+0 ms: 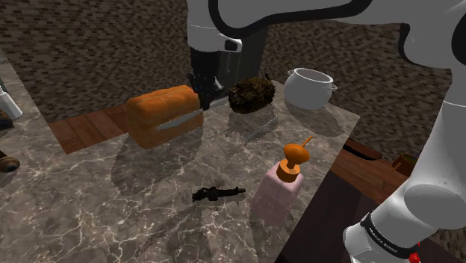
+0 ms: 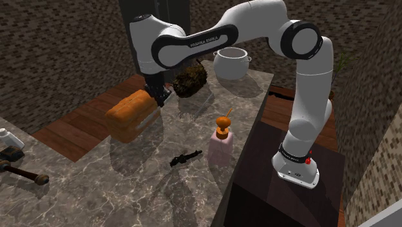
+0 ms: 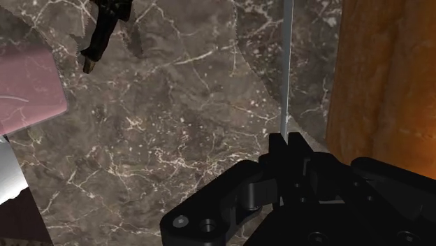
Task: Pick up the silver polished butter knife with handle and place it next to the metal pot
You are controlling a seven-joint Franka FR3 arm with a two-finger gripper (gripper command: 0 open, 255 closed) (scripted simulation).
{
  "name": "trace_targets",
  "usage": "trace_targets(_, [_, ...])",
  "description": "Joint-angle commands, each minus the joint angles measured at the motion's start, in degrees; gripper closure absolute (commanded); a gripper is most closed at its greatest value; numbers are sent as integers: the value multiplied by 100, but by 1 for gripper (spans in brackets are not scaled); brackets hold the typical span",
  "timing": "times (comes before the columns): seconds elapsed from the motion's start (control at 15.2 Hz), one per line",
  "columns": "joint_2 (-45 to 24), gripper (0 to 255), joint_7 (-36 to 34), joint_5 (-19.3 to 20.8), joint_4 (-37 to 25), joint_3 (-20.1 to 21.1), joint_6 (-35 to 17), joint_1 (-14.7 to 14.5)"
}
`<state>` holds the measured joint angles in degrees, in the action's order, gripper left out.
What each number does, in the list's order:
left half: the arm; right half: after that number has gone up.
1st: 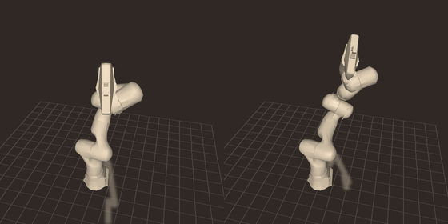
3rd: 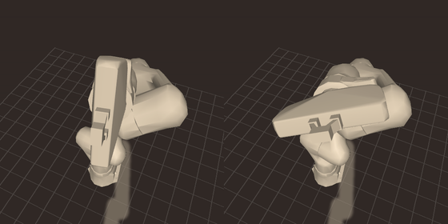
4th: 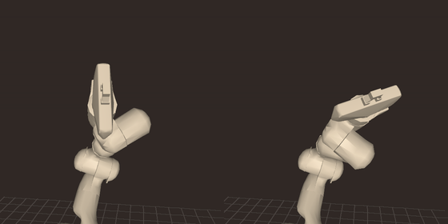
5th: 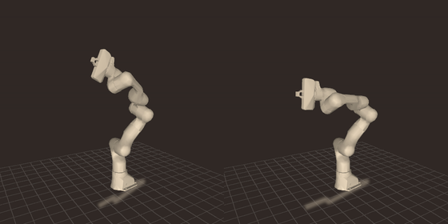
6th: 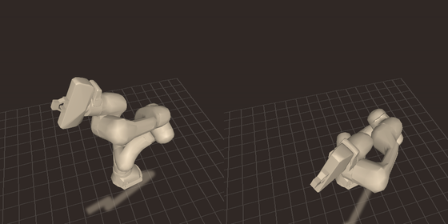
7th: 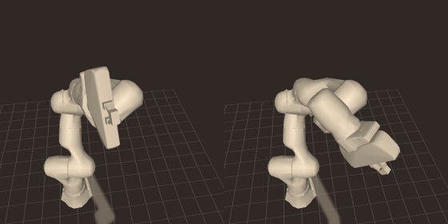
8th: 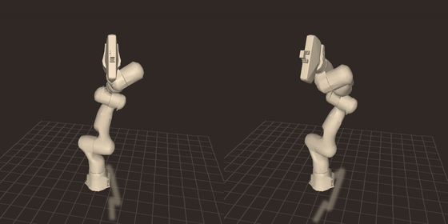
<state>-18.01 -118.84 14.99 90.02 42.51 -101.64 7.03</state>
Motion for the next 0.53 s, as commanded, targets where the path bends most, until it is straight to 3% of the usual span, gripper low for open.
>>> trace_targets(0.0, [3, 255, 9, -9, -146, 9, 150, -21])
trace_targets(0.46, [-22, 255, 49, -9, -724, 28, 698, -109])
